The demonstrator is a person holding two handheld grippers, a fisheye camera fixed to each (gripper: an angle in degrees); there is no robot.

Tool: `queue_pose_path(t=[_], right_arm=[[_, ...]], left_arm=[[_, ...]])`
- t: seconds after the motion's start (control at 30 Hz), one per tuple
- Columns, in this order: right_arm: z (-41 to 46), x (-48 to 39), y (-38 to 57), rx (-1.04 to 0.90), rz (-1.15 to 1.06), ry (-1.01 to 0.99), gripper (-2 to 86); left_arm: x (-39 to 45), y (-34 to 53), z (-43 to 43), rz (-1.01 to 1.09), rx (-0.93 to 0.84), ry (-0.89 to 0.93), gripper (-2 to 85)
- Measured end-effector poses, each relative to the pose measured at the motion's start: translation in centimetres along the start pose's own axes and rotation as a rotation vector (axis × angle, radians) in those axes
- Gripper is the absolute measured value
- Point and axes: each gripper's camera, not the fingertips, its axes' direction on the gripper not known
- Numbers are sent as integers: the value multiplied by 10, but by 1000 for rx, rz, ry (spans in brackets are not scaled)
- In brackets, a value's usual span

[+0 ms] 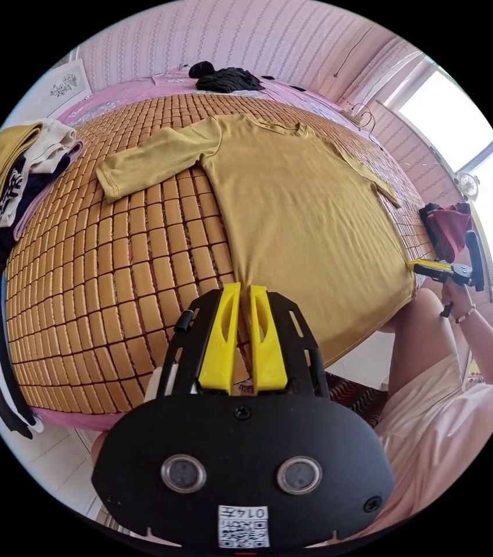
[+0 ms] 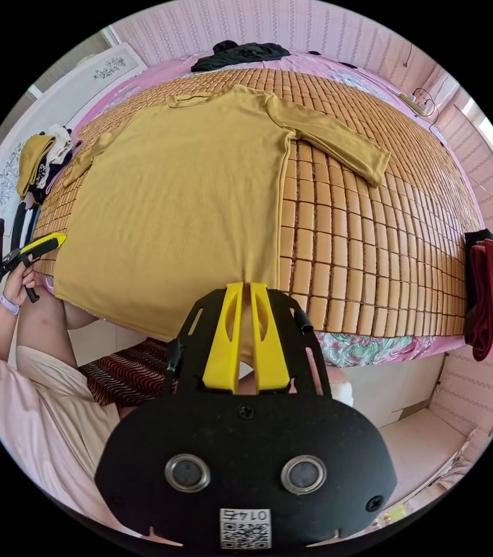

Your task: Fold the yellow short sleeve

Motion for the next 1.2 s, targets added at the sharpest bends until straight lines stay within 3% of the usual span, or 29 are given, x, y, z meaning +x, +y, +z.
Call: queue_pose_path(t=[0.1,0.23,0.57,0.77,1.03,1.2], right_arm=[[-9,-10,-4,36,-36,24,-7],[-19,-43,-25,84,-168,37,-8],[-16,-218,-156,227,-630,-312,-7],[6,-326,-231,150,-749,-433,21],[44,-429,-262,82,-904,-184,88],[57,-448,-264,109,-906,10,45]], left_arm=[[-8,0,-1,-59,5,34,41],[-25,-3,-19,-97,138,23,48],[-97,-24,-28,-342,345,-82,54],[-113,-40,-16,-375,338,-96,60],[-119,-57,2,-370,297,-50,62],[-113,-60,6,-317,279,-67,44]])
